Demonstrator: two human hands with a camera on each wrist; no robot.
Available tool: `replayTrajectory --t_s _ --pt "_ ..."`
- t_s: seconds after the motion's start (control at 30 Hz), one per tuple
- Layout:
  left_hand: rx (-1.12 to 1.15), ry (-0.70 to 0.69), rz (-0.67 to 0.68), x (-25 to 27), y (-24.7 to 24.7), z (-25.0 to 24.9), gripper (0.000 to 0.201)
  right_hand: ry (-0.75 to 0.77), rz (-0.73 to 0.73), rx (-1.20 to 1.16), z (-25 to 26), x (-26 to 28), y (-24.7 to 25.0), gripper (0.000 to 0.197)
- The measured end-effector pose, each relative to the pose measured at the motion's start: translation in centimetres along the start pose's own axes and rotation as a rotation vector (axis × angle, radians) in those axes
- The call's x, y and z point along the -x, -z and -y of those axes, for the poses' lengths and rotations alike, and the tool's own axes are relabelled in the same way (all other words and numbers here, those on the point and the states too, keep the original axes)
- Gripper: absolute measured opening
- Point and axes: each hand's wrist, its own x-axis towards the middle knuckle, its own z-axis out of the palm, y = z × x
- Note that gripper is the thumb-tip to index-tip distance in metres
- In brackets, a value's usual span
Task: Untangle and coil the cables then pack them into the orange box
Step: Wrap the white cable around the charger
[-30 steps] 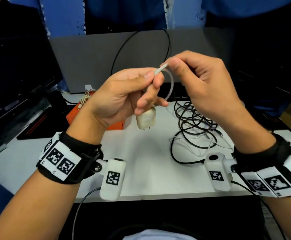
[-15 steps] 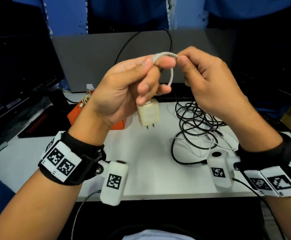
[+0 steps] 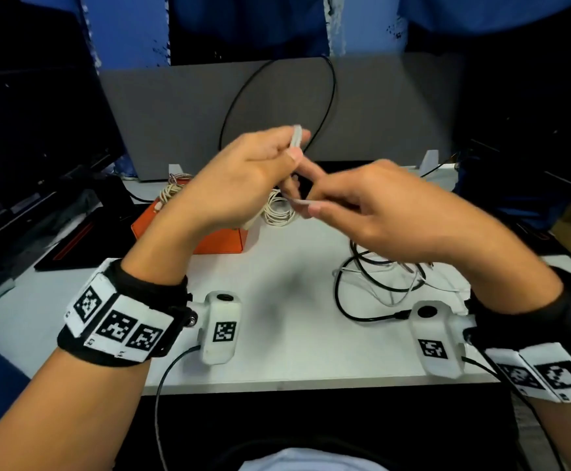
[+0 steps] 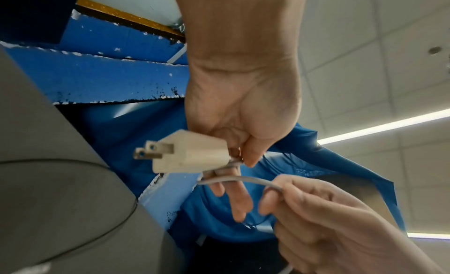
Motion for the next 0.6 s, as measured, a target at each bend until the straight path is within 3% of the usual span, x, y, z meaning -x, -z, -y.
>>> replayTrajectory --t_s 0.1,0.2,0.37,0.5,0.6 --pt "0.043 -0.009 0.143 0.6 -0.2 -0.6 0.025 -0.04 -0.241 -0.255 -0.1 0.1 0.7 0.015" --pt "0.196 -0.045 0.174 0.8 -0.4 -1.0 0.032 -0.075 -0.393 -0.374 -0.4 -0.2 0.4 0.021" --pt "0.209 -0.079 0.175 0.6 0.2 -0.7 0.043 -0.082 -0.34 -0.301 -1.0 -0.6 0.1 0.024" --pt "0.352 -0.061 0.249 0.9 -0.2 -0.7 0.024 -0.077 -0.313 -0.308 -1.0 -0.6 0.4 0.029" --pt "0.519 -0.034 0.334 0.9 -1.0 -0.7 0.022 -0.062 -0.344 -0.301 -0.8 -0.3 0.8 0.037"
